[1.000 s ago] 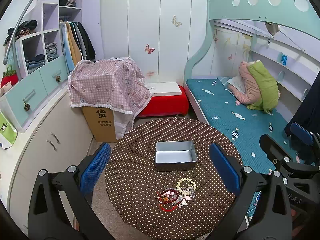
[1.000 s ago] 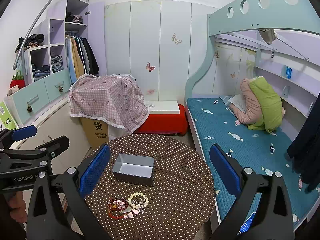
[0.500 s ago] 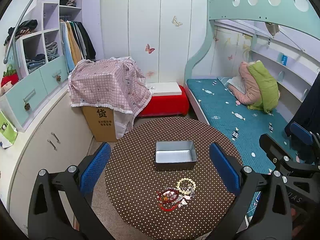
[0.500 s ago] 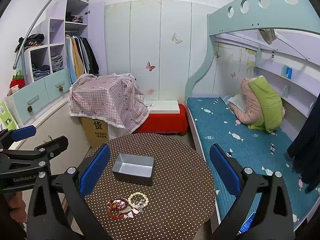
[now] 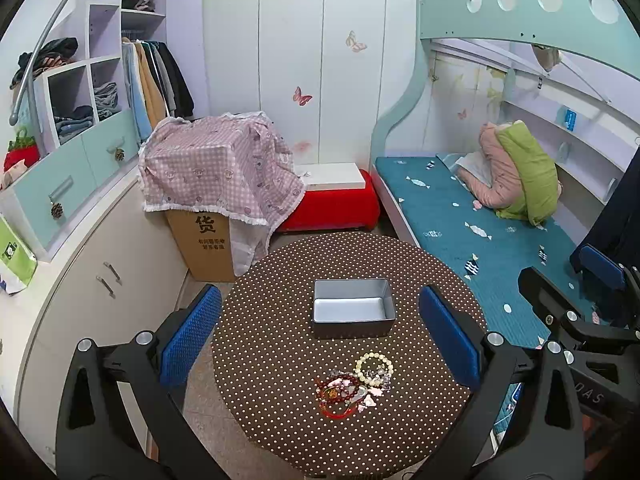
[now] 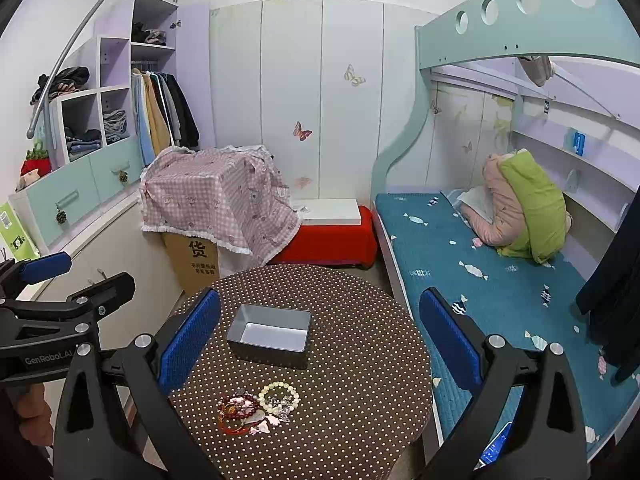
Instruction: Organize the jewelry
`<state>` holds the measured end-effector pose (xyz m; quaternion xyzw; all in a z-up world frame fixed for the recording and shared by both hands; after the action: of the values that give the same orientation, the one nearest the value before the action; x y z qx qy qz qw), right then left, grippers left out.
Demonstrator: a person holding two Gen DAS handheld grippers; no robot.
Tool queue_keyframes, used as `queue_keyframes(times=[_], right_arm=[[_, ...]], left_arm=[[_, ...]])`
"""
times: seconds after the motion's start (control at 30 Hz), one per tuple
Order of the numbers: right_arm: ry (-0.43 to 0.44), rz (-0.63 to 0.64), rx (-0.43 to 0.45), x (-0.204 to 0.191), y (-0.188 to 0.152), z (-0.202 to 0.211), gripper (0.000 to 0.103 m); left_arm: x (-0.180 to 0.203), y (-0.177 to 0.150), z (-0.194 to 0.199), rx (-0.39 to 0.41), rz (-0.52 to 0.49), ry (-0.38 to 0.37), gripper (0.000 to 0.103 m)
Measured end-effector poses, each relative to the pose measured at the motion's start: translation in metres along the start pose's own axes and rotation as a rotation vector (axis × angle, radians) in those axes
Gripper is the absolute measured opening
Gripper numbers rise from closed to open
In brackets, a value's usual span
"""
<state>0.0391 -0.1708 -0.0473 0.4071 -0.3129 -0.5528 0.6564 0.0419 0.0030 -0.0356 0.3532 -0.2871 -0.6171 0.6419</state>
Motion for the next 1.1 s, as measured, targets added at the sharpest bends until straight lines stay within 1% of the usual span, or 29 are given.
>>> queue_keyframes(times=[0.57,0.73,0.93,1.1], right_arm=[[0.001,-0.004,-0.006,-0.002,-0.003,0.001,0.096],[0.0,-0.009,-0.017,-0.001,-0.001,-0.003,0.096],[-0.002,-0.014,-0.03,-0.003,-0.001,-0.006,0.096],[-0.009,-0.025,-0.047,-0.003,-0.002,-0.008,0.096]], left_arm=[[0.0,0.0,0.001,-0.003,0.0,-0.001,0.098],[-0.002,-0.001,0.001,-0.012,-0.003,-0.002,0.098],[0.0,0.008,-0.006,-0.027,-0.005,-0.004,0.098],[0.0,0.007,-0.011,-0.042,-0.011,-0.01,0.098]])
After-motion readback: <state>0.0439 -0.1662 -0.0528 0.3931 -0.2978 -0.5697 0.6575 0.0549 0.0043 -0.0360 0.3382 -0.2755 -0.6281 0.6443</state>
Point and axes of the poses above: each gripper's, at about its wrist camera, not at the fingertips, and z roughly against the way its jaws point, x to its right, y to its top, the point moved 4 cm from there along -z, roughly the way its jaws point, and after that the axes turned 5 degrees about y, right-handed, at the moved point
